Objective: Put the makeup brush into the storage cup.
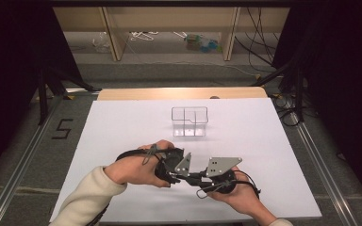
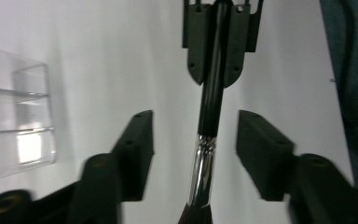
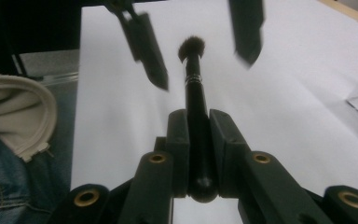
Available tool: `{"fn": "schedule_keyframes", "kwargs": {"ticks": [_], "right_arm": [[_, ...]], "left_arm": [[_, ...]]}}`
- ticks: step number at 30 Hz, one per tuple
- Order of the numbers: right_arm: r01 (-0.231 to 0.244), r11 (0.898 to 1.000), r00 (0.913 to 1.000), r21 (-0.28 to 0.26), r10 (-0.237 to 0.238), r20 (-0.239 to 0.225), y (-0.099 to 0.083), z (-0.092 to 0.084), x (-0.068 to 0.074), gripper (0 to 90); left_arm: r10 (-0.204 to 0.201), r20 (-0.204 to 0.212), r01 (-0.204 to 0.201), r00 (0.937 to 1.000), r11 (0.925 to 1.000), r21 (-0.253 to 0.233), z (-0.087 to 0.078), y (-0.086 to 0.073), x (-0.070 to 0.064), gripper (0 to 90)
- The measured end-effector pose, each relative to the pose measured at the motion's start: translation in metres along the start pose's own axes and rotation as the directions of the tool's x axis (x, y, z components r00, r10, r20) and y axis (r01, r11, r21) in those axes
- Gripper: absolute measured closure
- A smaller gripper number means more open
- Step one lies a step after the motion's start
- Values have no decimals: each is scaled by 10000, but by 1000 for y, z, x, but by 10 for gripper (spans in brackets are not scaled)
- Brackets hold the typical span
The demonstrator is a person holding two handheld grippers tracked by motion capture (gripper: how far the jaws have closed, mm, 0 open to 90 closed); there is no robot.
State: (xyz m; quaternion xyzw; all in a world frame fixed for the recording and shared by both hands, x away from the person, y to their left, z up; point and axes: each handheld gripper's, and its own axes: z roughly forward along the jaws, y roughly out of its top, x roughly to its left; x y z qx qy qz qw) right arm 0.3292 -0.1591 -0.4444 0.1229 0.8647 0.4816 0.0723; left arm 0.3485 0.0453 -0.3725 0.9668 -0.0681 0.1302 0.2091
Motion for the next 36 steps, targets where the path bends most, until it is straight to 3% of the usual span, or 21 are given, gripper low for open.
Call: {"fn": "schedule_keyframes", "kwargs": {"ticks": [2,5,9,11,15,17,18,19,20,21,23,24,26,30,31,32,34,36], "right_arm": [[-78,9999,9998,-142,80,176,-1,-2,-2,793],[-134,9997,9990,-219,143,435,-1,-7,-5,793],[-282,9986,9962,-446,318,815,-2,-14,-8,793],[-330,9973,9931,-662,402,1099,-2,-18,-10,793],[-497,9949,9889,-876,613,1353,-3,-25,-14,793],[-603,9937,9878,-949,731,1372,-2,-28,-16,793],[-630,9919,9865,-1106,786,1437,-2,-29,-16,793],[-607,9915,9863,-1147,772,1455,-2,-30,-17,793],[-596,9911,9864,-1194,768,1451,-1,-31,-16,793],[-624,9903,9847,-1241,813,1539,0,-32,-15,793],[-537,9875,9838,-1481,778,1614,2,-33,-13,793],[-501,9866,9824,-1554,767,1704,3,-33,-13,793],[-492,9862,9826,-1583,762,1695,4,-36,-12,793],[-541,9794,9762,-1947,929,1961,4,-40,-12,793],[-556,9802,9779,-1900,919,1877,5,-42,-13,793],[-496,9775,9742,-2049,926,2059,5,-43,-13,793],[-502,9768,9754,-2084,928,2000,6,-44,-13,793],[-565,9762,9748,-2093,993,2000,5,-44,-13,793]], "left_arm": [[-82,-338,69,9994,9993,-377,-8,-7,4,340],[-589,-788,494,9951,9919,-1174,-18,-19,8,302],[-1417,-1147,1131,9832,9675,-2261,-25,-37,9,265],[-1874,-1393,1452,9724,9526,-2673,-27,-48,9,258],[-3146,-1450,2432,9381,8962,-3711,-28,-67,8,237],[-3713,-1270,2866,9198,8567,-4289,-25,-74,6,235],[-3865,-1156,2984,9150,8413,-4509,-23,-76,5,235],[-3407,-1447,2388,9289,8503,-4691,-22,-79,8,244],[-2762,-1803,1639,9441,8672,-4702,-21,-81,12,257],[-4089,-994,3091,9071,8077,-5021,-15,-81,0,256],[-4376,-866,3326,8950,7840,-5242,-10,-83,-1,254],[-4465,-771,3426,8914,7755,-5304,-8,-84,-1,248],[-4753,-613,3711,8777,7550,-5406,-4,-86,-1,237],[-5251,85,4384,8510,7015,-5619,8,-89,-1,233],[-5294,257,4487,8480,6913,-5664,11,-90,0,233],[-5419,470,4678,8391,6748,-5708,13,-90,-1,233],[-5492,895,4908,8309,6475,-5829,17,-90,-1,233],[-5472,1131,4982,8293,6324,-5931,20,-89,-1,233]]}}
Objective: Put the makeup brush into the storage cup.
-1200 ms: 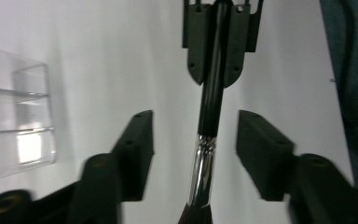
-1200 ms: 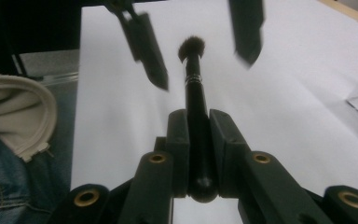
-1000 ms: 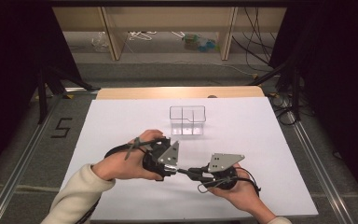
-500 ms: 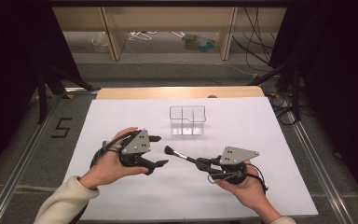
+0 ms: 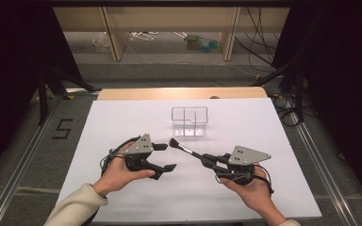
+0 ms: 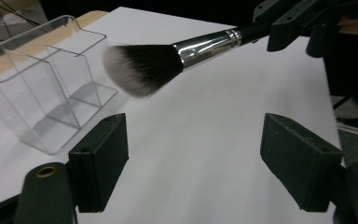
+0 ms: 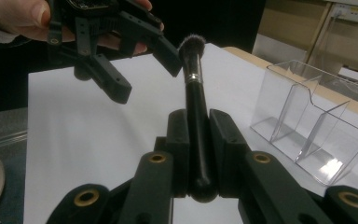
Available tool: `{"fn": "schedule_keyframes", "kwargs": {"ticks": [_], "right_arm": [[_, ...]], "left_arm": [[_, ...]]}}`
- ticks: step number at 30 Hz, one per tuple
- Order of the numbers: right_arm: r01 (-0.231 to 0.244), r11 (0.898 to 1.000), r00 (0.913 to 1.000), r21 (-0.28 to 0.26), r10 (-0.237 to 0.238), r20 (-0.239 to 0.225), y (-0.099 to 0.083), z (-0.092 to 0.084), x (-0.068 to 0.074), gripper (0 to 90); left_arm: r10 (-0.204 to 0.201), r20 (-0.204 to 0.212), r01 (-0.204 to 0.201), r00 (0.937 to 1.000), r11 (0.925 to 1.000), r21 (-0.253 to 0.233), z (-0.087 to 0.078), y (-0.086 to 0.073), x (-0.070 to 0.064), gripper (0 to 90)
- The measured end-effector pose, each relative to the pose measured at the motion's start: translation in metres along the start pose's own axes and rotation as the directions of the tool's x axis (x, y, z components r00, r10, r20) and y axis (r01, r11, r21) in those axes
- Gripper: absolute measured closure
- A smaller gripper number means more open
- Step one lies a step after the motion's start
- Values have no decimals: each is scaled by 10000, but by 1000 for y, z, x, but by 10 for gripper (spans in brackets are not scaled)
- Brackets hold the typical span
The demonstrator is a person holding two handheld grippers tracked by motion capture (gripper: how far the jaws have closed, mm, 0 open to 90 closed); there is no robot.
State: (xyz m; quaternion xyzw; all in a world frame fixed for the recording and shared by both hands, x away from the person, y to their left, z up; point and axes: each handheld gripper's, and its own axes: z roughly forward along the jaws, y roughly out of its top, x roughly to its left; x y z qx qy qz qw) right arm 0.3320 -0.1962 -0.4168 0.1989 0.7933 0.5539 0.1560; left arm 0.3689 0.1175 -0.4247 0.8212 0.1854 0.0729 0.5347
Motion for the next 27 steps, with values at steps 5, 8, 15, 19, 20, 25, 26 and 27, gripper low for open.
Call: {"fn": "schedule_keyframes", "kwargs": {"ticks": [5,8,15,19,20,25,26,27], "right_arm": [[84,9996,9999,-287,-82,90,0,1,1,792],[90,9998,10000,-196,-91,-15,1,1,1,792],[117,9996,9999,-271,-119,-60,2,1,1,792],[119,9993,9999,-353,-120,-26,2,1,2,792],[115,9994,9999,-333,-118,-79,2,1,2,792],[123,9991,9999,-403,-125,-32,2,2,2,792],[126,9991,9999,-416,-127,-28,2,2,2,793],[125,9991,9999,-411,-128,-57,3,2,2,792]], "left_arm": [[-815,451,838,9957,9952,-505,4,-4,2,232],[-1257,593,1303,9903,9881,-815,8,-4,2,232],[-1813,1069,1948,9776,9717,-1336,15,-1,-1,234],[-2111,1209,2277,9700,9627,-1460,18,0,-2,234],[-2143,1232,2314,9690,9618,-1466,18,0,-2,234],[-2302,1335,2501,9640,9551,-1592,20,1,-4,242],[-2376,1392,2589,9613,9521,-1625,21,2,-4,244],[-2440,1494,2678,9582,9486,-1684,21,2,-4,246]]}}
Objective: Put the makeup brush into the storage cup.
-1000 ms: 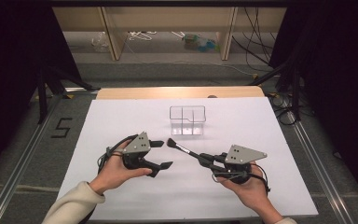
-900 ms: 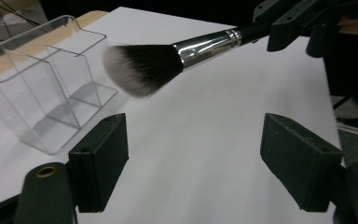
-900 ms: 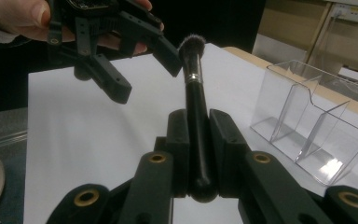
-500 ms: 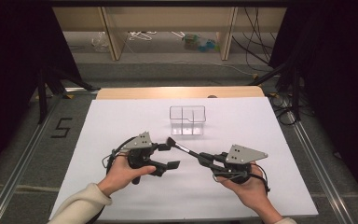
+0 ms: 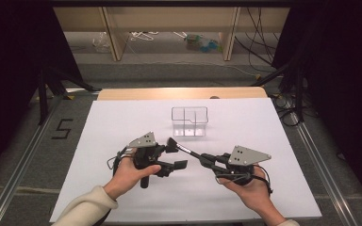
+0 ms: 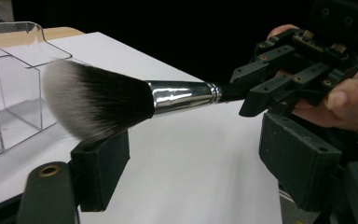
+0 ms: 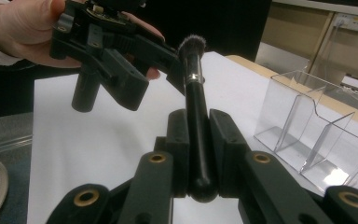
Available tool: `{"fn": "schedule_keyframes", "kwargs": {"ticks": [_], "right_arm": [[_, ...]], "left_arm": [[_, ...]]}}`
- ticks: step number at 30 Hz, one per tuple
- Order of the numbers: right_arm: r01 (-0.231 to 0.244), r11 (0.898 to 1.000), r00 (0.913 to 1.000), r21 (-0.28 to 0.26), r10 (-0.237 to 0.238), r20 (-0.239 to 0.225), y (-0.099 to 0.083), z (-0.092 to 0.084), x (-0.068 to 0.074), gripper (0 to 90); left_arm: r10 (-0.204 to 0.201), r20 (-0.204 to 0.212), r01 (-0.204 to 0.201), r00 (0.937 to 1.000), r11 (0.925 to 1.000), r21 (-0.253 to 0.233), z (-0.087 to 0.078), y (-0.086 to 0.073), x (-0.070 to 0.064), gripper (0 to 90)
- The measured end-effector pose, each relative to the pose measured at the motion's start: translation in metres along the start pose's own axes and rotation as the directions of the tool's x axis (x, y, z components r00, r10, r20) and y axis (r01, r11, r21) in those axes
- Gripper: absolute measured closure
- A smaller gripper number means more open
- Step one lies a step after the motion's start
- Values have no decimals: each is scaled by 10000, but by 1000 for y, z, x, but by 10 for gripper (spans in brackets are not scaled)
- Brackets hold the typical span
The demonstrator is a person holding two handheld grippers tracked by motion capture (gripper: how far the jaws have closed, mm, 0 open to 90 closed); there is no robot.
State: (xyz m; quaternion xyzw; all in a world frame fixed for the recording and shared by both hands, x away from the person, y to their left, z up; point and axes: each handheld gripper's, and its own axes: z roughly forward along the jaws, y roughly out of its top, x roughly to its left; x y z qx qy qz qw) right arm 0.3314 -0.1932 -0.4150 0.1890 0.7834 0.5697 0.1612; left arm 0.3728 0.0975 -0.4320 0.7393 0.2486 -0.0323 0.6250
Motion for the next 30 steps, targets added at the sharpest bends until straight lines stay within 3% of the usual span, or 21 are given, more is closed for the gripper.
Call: {"fn": "schedule_keyframes", "kwargs": {"ticks": [5,10,19,27,30], "right_arm": [[5,10000,10000,-92,-6,-99,0,0,0,792],[6,9999,10000,-151,-7,-87,1,1,0,792],[-35,9996,10000,-267,37,62,1,1,0,792],[-53,9995,9999,-323,58,158,0,2,1,791],[-182,9988,9998,-450,186,88,0,3,3,791]], "left_arm": [[-698,201,706,9974,9966,-434,2,-1,0,257],[-983,375,1009,9944,9921,-746,2,0,0,259],[-1664,669,1739,9838,9762,-1294,4,1,1,266],[-2457,984,2599,9643,9493,-1768,7,0,2,309],[-2580,1011,2730,9608,9438,-1861,8,0,2,345]]}}
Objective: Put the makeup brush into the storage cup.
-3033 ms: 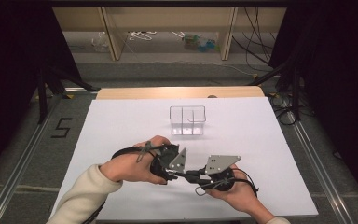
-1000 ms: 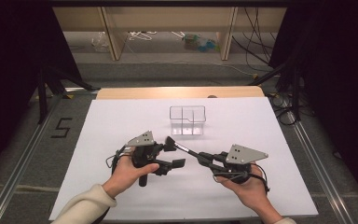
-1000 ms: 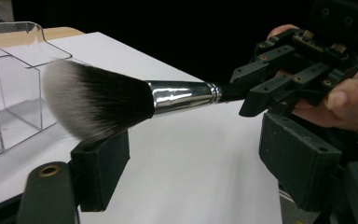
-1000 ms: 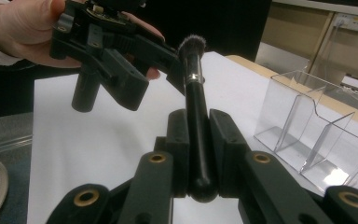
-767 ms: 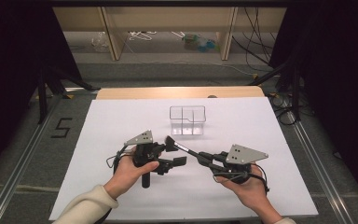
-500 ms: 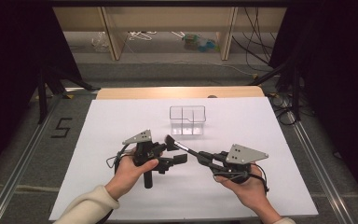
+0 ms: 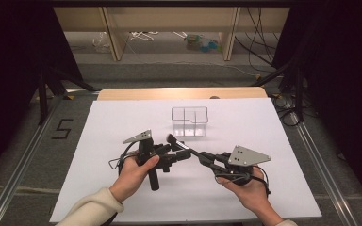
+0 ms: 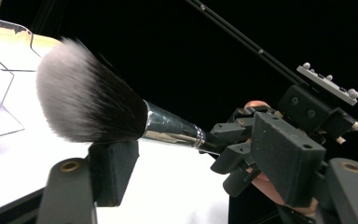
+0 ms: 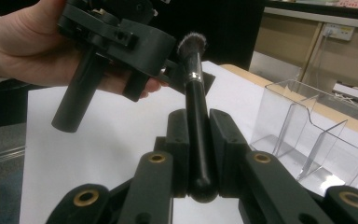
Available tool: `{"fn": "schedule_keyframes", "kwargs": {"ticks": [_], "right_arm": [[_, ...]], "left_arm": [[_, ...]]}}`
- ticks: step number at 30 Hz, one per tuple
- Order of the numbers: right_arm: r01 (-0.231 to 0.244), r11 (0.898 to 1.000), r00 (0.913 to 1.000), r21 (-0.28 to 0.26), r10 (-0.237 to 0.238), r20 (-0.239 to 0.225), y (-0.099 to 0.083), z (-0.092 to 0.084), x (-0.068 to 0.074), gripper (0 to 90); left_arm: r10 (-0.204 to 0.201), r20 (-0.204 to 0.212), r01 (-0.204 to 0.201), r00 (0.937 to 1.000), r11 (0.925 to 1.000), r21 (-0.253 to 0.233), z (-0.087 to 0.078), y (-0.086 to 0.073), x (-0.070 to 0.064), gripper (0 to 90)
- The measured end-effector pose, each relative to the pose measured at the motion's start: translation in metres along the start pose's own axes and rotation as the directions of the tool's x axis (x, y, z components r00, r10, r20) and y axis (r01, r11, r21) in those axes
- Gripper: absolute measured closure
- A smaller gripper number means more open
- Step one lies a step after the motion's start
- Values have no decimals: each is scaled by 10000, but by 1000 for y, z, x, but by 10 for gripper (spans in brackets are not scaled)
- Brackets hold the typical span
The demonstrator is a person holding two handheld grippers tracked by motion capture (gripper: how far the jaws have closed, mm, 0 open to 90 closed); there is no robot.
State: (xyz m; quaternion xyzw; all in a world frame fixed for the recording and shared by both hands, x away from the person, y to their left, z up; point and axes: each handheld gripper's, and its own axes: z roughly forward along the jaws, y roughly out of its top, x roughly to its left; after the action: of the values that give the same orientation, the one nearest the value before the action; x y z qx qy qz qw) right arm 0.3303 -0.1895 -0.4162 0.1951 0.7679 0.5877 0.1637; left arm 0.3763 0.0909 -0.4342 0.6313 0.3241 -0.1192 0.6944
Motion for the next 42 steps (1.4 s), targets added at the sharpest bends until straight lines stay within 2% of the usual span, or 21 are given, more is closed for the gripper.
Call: {"fn": "schedule_keyframes", "kwargs": {"ticks": [1,4,7,9,10,14,15,16,17,20,23,25,27,28,30,31,33,34,37,39,42], "right_arm": [[-76,9999,10000,86,76,23,0,-1,1,791],[224,9997,9997,69,-225,135,0,-1,0,791],[234,9996,9996,165,-237,175,0,-1,0,791],[300,9995,9994,-30,-299,150,-1,2,0,790],[333,9993,9992,159,-337,229,0,0,1,791],[384,9987,9991,331,-390,177,-1,1,2,790],[540,9983,9985,198,-542,74,-2,3,2,790],[516,9981,9985,327,-521,158,-2,3,3,789],[558,9974,9984,463,-561,43,-2,4,4,789],[635,9961,9979,618,-641,78,-4,7,6,789],[707,9933,9975,909,-712,24,-6,9,8,788],[829,9909,9965,1064,-831,-29,-7,12,9,776],[901,9866,9959,1363,-883,-194,-9,15,11,707],[924,9857,9957,1410,-911,-155,-10,18,12,650],[975,9812,9952,1665,-962,-158,-11,20,14,572],[1066,9792,9943,1727,-1053,-167,-11,21,14,540],[915,9820,9958,1650,-913,-86,-11,21,14,489],[857,9839,9963,1572,-860,-45,-11,21,13,469],[673,9851,9977,1582,-685,18,-12,20,10,430],[614,9830,9981,1730,-610,-77,-12,19,8,411],[552,9848,9984,1646,-565,32,-14,20,8,389]], "left_arm": [[-40,2,40,10000,10000,-23,0,0,0,358],[-174,48,175,9998,9998,-106,0,0,0,384],[-391,102,393,9992,9989,-251,0,0,1,412],[-484,123,488,9987,9982,-340,0,0,1,430],[-520,138,525,9986,9979,-368,0,0,2,440],[-627,192,635,9979,9968,-483,-1,1,2,503],[-660,173,668,9977,9963,-533,-1,1,2,520],[-676,189,685,9975,9963,-529,-2,1,2,535],[-597,218,608,9980,9967,-538,-2,1,2,556],[-554,345,576,9979,9960,-684,-2,2,1,646],[-291,497,326,9983,9970,-703,-2,3,-1,737],[54,651,-16,9979,9983,-576,-1,4,-6,766],[723,350,-716,9968,9972,-215,0,7,-12,773],[1009,240,-1007,9946,9949,-111,0,8,-15,773],[1654,228,-1657,9860,9861,110,1,12,-21,773],[1905,71,-1907,9817,9813,257,1,14,-24,773],[2174,-141,-2166,9760,9751,479,0,17,-29,773],[2486,-177,-2471,9684,9670,614,0,18,-30,773],[2733,-471,-2683,9608,9589,923,-1,20,-34,773],[3004,-670,-2920,9514,9497,1129,-2,20,-36,772],[3303,-939,-3161,9392,9385,1389,-2,21,-37,772]]}}
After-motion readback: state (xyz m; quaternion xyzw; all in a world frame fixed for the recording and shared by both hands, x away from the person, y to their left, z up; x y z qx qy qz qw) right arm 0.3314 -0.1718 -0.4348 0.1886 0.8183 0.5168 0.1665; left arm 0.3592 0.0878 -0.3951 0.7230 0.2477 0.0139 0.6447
